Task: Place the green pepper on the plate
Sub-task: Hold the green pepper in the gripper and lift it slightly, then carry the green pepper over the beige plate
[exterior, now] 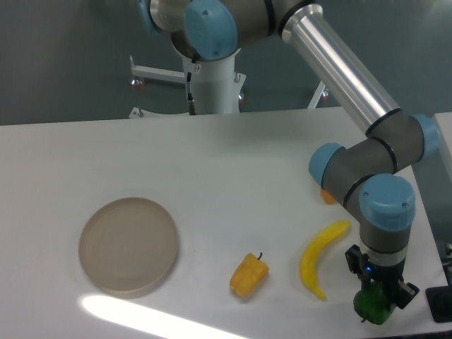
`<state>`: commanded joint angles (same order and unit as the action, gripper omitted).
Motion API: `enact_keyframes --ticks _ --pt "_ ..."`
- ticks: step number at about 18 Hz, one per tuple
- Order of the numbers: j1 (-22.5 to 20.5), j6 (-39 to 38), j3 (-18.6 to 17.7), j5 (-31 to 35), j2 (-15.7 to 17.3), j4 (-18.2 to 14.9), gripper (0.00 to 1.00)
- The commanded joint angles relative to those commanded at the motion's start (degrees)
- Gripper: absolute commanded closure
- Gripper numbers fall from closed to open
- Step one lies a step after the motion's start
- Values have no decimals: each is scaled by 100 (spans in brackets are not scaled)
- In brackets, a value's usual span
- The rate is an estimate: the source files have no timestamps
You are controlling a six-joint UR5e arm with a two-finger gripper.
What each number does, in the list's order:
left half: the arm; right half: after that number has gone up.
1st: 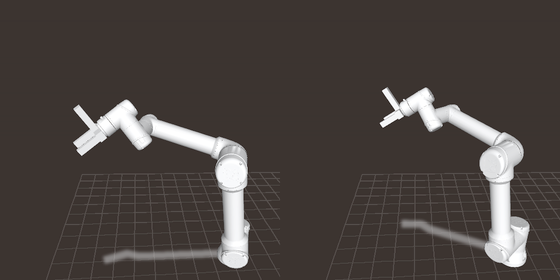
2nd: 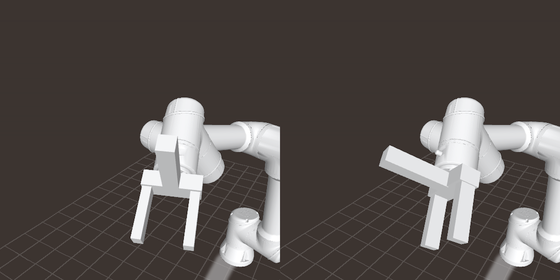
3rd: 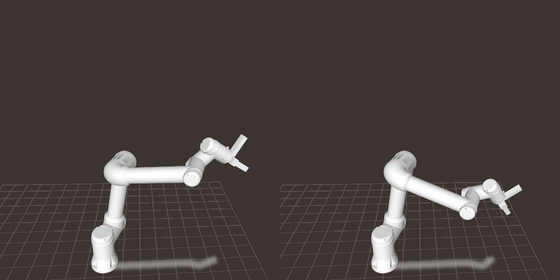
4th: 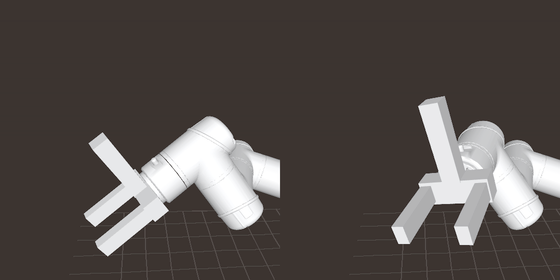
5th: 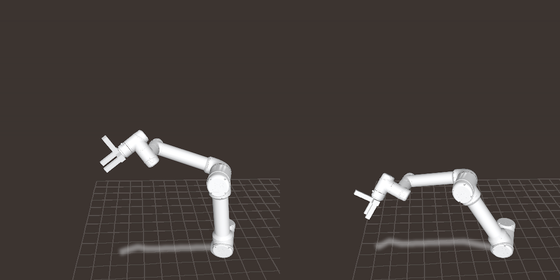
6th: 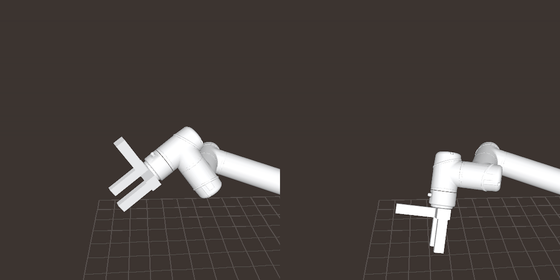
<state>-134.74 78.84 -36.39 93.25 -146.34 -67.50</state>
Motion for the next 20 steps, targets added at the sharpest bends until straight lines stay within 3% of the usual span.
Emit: enact_keyframes --ticks 7,12,16,20 --pt "184 -79 -210 -53 201 -61 70" --pt "307 -236 -1071 -70 877 -289 70" --pt "658 -1078 -1572 -97 1475 -939 70" --pt "1106 -2457 -2231 -272 2090 -967 70"
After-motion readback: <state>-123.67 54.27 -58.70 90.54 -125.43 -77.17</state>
